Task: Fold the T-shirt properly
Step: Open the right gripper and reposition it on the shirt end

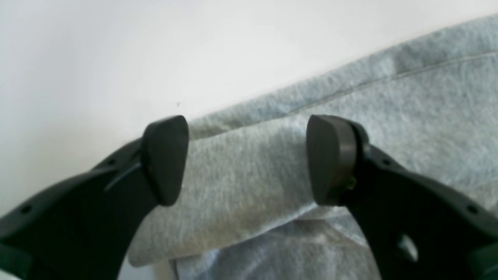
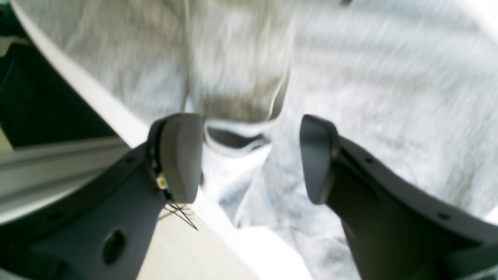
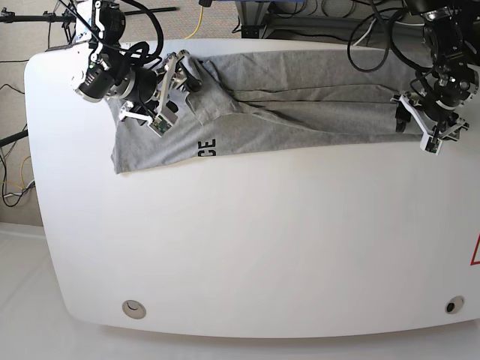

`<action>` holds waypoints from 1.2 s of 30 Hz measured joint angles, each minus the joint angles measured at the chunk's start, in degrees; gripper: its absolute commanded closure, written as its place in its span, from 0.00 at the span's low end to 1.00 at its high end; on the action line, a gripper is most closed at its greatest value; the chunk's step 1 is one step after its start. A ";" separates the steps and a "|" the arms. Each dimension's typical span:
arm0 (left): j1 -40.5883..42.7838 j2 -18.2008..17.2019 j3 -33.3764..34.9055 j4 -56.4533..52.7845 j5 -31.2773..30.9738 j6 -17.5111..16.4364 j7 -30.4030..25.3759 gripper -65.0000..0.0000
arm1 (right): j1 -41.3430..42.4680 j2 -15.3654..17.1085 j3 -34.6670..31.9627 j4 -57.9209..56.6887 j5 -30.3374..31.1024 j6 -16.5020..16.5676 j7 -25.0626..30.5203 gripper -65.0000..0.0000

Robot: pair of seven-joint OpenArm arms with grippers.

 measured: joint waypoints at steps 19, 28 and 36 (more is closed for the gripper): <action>0.85 -0.04 0.09 0.50 -0.50 -0.35 0.11 0.31 | -0.17 -5.40 -1.68 -11.23 -7.26 -3.37 8.26 0.42; 0.90 0.00 0.04 0.52 -0.17 -0.26 0.22 0.31 | 2.93 -6.56 -2.58 -16.48 -12.44 -3.61 16.13 0.52; 1.07 -0.11 0.04 0.52 -0.17 -0.26 0.22 0.31 | 3.67 -8.22 -1.36 -12.83 -14.08 -5.70 12.90 0.47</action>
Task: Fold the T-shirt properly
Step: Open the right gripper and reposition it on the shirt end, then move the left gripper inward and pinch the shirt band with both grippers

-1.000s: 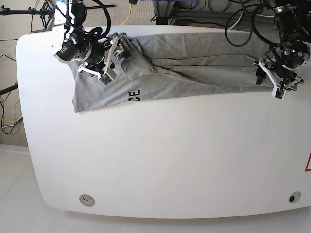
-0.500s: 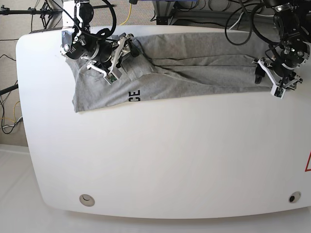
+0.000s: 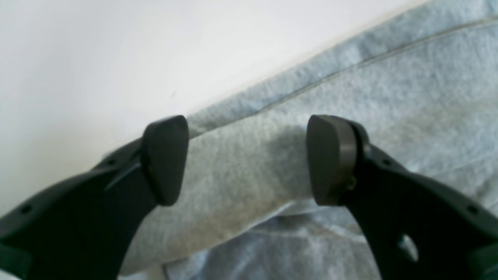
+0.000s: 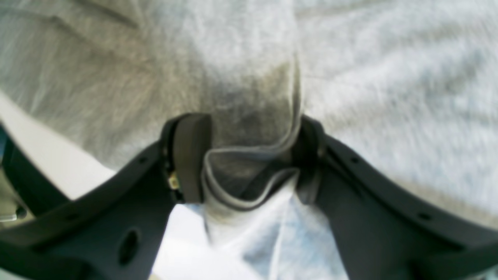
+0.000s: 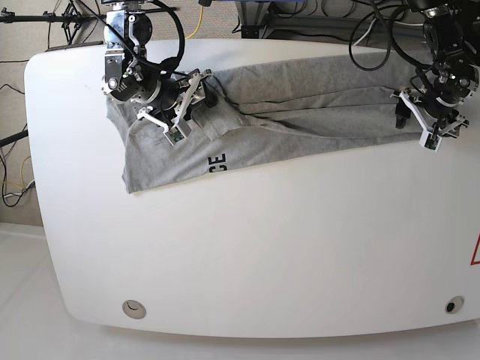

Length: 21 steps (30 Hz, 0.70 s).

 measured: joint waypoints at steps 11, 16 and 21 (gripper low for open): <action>-0.13 -0.02 0.02 0.00 -0.37 -0.48 0.02 0.32 | 0.31 -2.10 0.74 10.45 6.43 -0.26 -1.60 0.47; 0.00 -0.02 0.00 0.00 -0.17 -0.35 0.09 0.32 | 0.57 -1.95 0.72 10.47 6.82 -0.09 -3.02 0.47; 0.28 1.60 0.33 0.11 -0.20 -0.24 0.46 0.32 | 2.29 1.46 1.33 8.76 5.25 -0.96 -3.28 0.47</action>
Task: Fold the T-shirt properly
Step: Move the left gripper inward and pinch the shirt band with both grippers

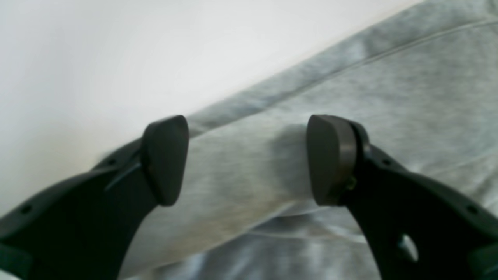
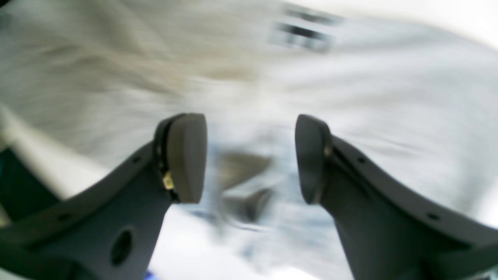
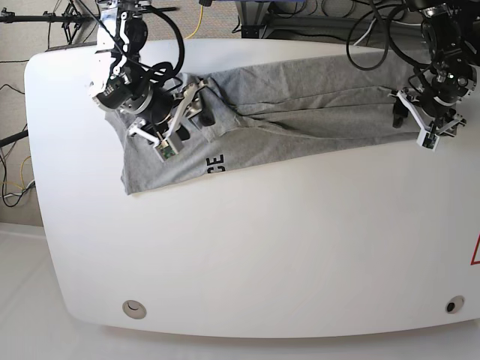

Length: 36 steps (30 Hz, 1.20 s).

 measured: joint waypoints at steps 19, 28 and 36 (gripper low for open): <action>2.49 0.57 2.19 8.79 -0.11 -2.56 1.95 0.64 | -0.42 0.35 -0.90 0.85 -1.03 0.50 -1.42 0.46; 3.76 1.05 2.75 9.99 -1.33 -3.04 -1.22 0.97 | -3.08 0.39 4.74 4.09 0.46 -0.09 -0.26 0.43; 5.27 1.60 1.55 6.60 -0.42 -2.62 0.59 0.99 | -5.55 0.00 5.07 3.74 2.25 -0.57 2.03 0.60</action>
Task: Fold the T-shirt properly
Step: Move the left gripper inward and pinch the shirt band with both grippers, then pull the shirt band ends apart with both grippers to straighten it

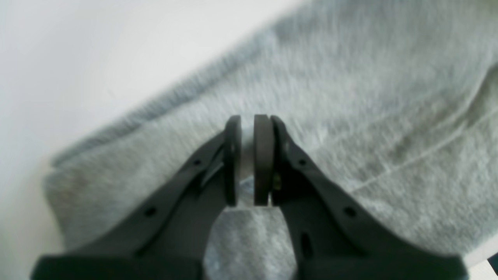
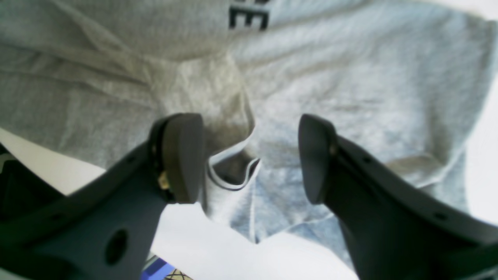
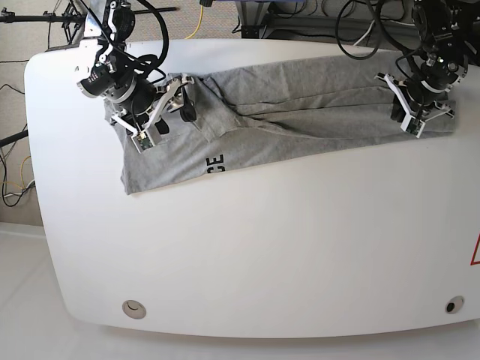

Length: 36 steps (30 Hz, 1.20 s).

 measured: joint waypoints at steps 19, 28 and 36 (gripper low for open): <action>-3.21 0.81 1.11 -9.92 -0.15 0.28 -4.72 1.00 | -0.11 -1.86 -2.64 -6.67 -3.06 0.72 4.31 1.00; -5.29 0.37 2.34 -12.46 -1.16 0.46 -6.10 0.99 | 0.87 -0.90 -2.86 -11.41 -1.81 0.92 5.05 0.98; -4.96 -0.33 2.08 -11.43 -1.49 0.09 -4.61 0.97 | 3.52 1.03 -2.99 -16.09 -0.35 0.46 3.34 0.89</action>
